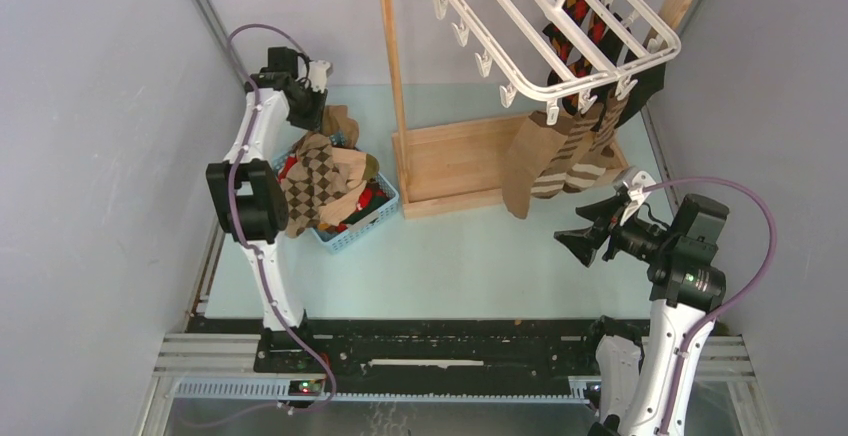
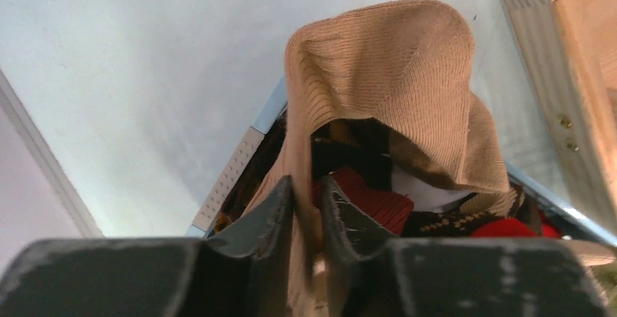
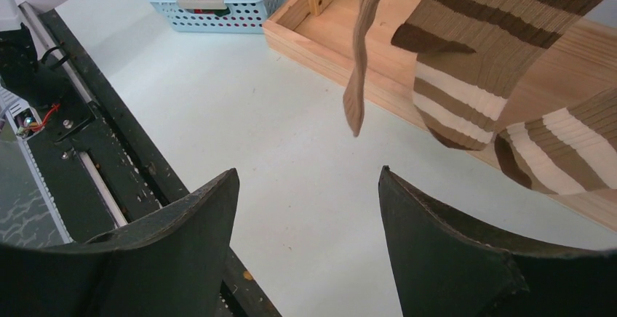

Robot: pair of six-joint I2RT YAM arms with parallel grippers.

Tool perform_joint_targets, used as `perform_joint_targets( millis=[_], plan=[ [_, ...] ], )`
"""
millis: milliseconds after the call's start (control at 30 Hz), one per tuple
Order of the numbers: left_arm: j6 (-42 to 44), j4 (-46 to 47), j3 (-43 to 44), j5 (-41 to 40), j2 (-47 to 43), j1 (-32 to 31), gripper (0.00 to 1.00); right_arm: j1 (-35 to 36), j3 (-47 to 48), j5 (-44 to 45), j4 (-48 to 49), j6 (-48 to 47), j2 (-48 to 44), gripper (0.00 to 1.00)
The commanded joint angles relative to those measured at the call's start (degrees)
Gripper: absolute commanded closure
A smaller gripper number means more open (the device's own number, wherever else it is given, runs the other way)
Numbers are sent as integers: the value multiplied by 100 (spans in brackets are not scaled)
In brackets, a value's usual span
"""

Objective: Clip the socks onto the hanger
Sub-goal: Pick up the sock from the bin.

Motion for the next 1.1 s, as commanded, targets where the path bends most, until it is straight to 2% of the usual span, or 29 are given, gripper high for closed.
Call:
perform_joint_targets(
  millis=[0, 67, 100, 267, 400, 533, 767, 933, 1067],
  plan=[
    [-63, 70, 566, -28, -76, 9, 84, 42, 6, -75, 214, 128, 29, 22],
    [-147, 81, 611, -57, -221, 9, 97, 42, 4, -68, 203, 132, -3, 22],
    [-186, 110, 584, -91, -339, 9, 100, 42, 6, -68, 196, 126, -12, 22],
    [-559, 736, -173, -188, -1436, 9, 100, 57, 6, -164, 134, 1, -171, 22],
    [-976, 1163, -937, 156, -2438, -42, 100, 177, 6, -265, 165, -224, -340, 21],
    [-1036, 1616, -1918, 489, -3518, -206, 100, 456, 6, -349, 353, -311, -528, 21],
    [-491, 2775, -3970, 696, -5864, -1265, 100, 1388, 6, -307, 842, -196, -756, 19],
    [593, 3669, -5679, 2030, -7479, -1984, 100, 2058, 6, -207, 1365, 301, -783, 19],
    [356, 4189, -6339, 2984, -8235, -2569, 100, 2487, 6, -252, 1859, 870, -751, 19]
  ],
)
